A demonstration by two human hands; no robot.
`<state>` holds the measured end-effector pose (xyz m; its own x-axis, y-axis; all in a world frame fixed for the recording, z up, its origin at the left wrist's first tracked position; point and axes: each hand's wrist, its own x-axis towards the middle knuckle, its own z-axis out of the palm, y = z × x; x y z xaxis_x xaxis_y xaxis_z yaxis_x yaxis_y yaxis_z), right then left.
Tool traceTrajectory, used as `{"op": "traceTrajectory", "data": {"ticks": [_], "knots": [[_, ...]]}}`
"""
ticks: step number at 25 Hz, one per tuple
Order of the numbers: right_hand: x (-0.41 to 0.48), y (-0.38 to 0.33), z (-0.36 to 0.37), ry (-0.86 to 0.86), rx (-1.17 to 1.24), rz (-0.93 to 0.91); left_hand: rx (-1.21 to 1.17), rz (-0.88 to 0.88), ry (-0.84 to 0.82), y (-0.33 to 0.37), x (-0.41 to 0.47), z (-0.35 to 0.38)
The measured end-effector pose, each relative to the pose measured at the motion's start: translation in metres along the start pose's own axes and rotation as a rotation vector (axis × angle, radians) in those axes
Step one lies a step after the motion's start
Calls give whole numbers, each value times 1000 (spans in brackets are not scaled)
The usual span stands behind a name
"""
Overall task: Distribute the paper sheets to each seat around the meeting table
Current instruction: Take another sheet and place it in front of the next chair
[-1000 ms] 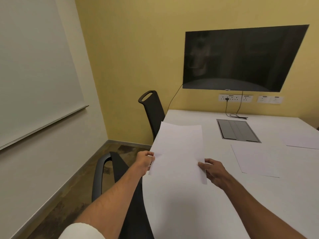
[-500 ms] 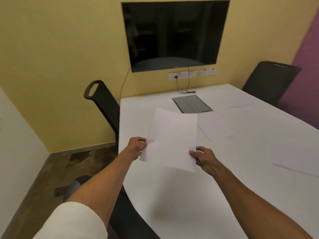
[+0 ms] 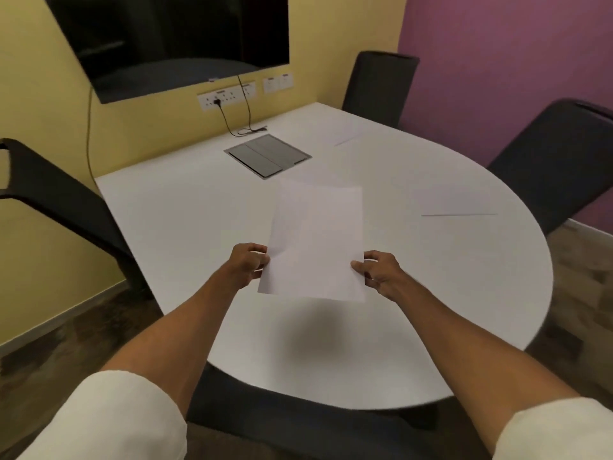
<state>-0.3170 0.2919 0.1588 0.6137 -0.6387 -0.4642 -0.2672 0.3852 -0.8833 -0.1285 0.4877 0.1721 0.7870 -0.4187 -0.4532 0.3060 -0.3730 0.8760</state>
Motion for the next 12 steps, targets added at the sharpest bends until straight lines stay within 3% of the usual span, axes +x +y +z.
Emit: {"op": "traceTrajectory", "data": {"ticks": [12], "knots": [[68,101,9,101,-167,169,269,-101,-5,-86,81,13]]}}
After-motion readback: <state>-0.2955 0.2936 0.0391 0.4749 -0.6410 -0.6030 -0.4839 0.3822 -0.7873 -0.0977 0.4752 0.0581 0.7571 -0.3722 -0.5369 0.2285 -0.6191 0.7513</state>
